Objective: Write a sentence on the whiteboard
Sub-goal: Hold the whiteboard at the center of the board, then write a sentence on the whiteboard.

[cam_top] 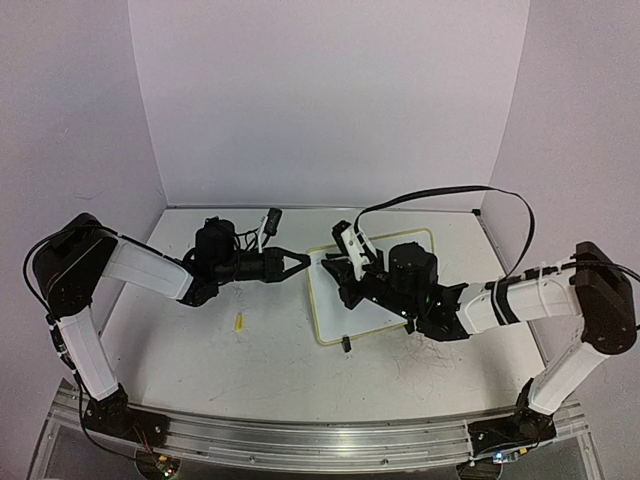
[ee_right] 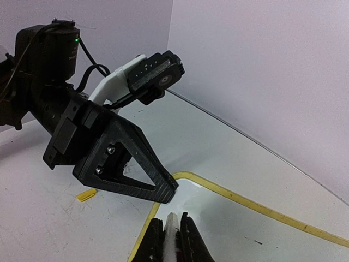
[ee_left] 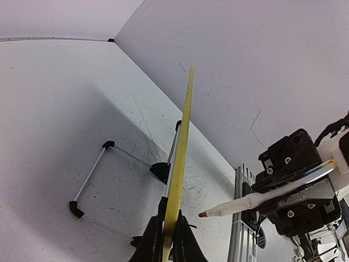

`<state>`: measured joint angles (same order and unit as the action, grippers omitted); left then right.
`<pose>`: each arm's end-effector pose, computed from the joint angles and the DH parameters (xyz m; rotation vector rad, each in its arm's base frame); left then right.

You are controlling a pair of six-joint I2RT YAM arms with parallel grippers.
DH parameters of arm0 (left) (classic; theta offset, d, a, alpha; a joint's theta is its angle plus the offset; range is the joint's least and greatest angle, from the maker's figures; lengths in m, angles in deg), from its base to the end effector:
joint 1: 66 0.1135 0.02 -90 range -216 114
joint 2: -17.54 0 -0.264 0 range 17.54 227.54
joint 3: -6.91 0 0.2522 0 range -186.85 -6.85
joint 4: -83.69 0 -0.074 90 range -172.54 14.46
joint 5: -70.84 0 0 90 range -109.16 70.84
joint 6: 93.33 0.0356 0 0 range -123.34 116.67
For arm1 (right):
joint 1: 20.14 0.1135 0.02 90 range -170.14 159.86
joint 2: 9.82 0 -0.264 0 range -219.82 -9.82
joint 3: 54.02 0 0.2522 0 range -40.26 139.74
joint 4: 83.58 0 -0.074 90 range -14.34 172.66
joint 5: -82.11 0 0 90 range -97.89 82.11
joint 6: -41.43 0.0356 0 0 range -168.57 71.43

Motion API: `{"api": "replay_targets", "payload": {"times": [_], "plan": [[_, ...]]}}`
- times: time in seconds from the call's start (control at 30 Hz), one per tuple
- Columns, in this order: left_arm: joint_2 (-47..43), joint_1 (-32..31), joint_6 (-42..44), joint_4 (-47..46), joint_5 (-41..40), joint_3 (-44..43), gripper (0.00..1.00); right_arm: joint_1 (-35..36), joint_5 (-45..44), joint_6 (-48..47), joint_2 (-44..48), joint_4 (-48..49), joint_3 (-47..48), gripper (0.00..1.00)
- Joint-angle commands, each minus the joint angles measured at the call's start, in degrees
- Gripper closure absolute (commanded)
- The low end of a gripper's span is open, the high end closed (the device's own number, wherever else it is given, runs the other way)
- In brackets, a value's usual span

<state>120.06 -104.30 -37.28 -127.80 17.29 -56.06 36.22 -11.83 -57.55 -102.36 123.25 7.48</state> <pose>0.2799 -0.2480 0.1962 0.5973 1.8241 -1.4356 0.1998 0.2959 0.2392 -0.8589 1.4386 0.5724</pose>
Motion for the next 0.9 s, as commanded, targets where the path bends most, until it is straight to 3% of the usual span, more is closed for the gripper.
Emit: {"api": "replay_targets", "payload": {"times": [0.0, 0.87], "plan": [[0.7, 0.2, 0.3, -1.8, 1.1, -0.8, 0.95, 0.4, -1.9, 0.0, -2.1, 3.2, 3.6, 1.0], [-0.4, 0.2, 0.3, -1.9, 1.5, -0.6, 1.0, 0.5, -5.1, 0.4, -3.8, 4.0, 2.7, 1.0]]}}
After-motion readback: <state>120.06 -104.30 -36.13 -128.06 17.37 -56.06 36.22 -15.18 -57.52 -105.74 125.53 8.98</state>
